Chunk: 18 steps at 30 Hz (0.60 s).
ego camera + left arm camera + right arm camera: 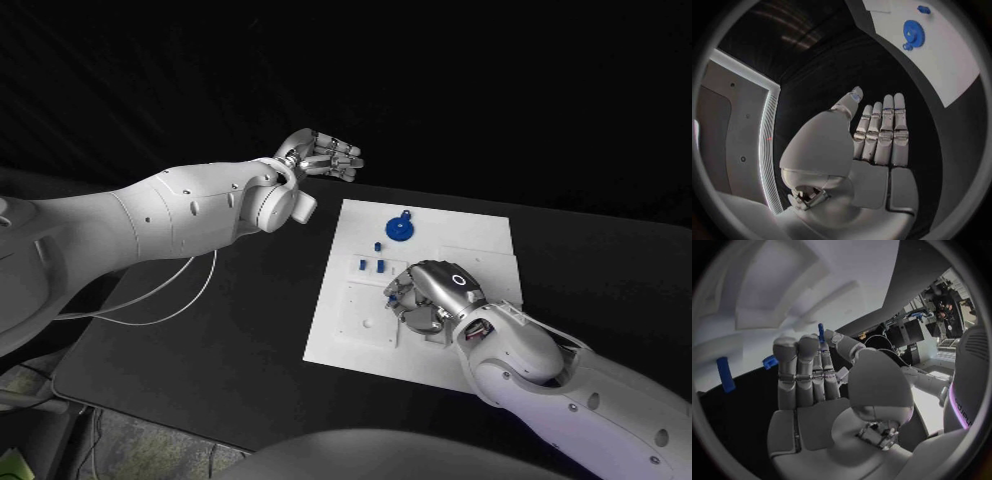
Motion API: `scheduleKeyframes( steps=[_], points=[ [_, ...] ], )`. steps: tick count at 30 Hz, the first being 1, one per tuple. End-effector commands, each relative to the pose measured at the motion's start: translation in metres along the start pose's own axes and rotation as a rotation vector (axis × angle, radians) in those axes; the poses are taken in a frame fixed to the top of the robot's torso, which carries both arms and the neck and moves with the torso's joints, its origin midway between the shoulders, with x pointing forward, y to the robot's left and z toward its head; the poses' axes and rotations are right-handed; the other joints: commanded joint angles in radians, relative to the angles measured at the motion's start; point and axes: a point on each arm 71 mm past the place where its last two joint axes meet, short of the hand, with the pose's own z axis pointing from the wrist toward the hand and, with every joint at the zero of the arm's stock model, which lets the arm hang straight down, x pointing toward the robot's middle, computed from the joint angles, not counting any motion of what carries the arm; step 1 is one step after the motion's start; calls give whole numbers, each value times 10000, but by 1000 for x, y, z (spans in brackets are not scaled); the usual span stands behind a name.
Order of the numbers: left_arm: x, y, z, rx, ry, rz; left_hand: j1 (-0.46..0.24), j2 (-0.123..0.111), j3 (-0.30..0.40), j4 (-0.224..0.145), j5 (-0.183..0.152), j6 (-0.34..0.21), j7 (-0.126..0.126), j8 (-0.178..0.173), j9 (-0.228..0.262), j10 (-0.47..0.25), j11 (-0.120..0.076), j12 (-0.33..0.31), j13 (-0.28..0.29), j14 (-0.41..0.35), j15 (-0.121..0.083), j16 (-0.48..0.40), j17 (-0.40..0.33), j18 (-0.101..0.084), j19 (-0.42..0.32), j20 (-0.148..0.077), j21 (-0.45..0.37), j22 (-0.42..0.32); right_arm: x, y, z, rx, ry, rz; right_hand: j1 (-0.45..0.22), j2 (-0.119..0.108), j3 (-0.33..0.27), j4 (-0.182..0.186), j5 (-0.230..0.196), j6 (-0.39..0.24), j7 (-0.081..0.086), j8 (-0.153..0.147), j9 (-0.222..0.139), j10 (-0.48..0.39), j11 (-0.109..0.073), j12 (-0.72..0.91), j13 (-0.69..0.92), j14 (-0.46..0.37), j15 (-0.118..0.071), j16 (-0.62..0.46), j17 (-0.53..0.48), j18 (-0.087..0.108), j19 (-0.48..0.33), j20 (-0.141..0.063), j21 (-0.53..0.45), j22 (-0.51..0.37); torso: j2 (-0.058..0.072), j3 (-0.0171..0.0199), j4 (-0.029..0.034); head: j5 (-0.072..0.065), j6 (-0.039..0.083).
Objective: Assemble the parts on the task board
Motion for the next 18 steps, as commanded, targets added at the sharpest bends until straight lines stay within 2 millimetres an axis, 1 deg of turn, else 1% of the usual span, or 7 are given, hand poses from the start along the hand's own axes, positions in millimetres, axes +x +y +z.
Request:
scheduleKeyframes(
  steps=[1,9,12,14,18],
  points=[
    [1,-2,0,161,54,-109,-57,25,65,-7,54,10,53,46,8,-23,55,-9,-6,-93,6,-37,-14,-70,0,-26,64,45,2,2,0,-170,92,-146,70,-10,7,6,11,80,-17,35,16,104,-19,65,9,-12,-59,70,-10,130,516,-36,51,10,5,4,2,10,-22],
    [1,-2,-1,160,56,-113,-57,25,65,-7,54,10,53,46,8,-23,55,-9,-6,-93,6,-37,-14,-70,0,-26,64,45,4,2,1,-87,86,-187,72,-6,-3,-4,-6,78,-15,34,15,104,-19,65,9,-13,-60,75,-14,129,517,-36,50,6,1,8,1,2,-28],
    [0,-2,-1,157,54,-113,-57,25,65,-7,54,10,53,46,8,-23,55,-9,-6,-93,6,-37,-14,-70,0,-26,64,45,4,2,1,-57,64,-194,74,-1,-3,-11,-19,79,-16,34,14,101,-18,64,9,-15,-59,75,-20,130,516,-37,40,-1,1,6,-3,28,-21],
    [1,-2,-1,154,58,-114,-135,-3,155,-55,53,0,55,47,8,-42,61,-8,-6,-108,13,-37,-14,-62,-55,-15,57,284,5,1,1,-38,80,-204,69,-1,3,-15,-34,80,-15,35,14,104,-18,65,9,-13,-60,77,-26,132,517,-37,38,-5,2,5,-8,44,-5],
    [1,-2,0,152,71,-119,-135,-3,155,-55,53,0,55,47,8,-42,61,-8,-6,-108,13,-37,-14,-62,-55,-15,57,284,6,1,1,-3,180,-237,69,-1,3,-15,-34,80,-15,35,14,104,-18,65,9,-13,-60,77,-26,132,517,-37,38,-5,0,0,-5,44,-4]
  ],
)
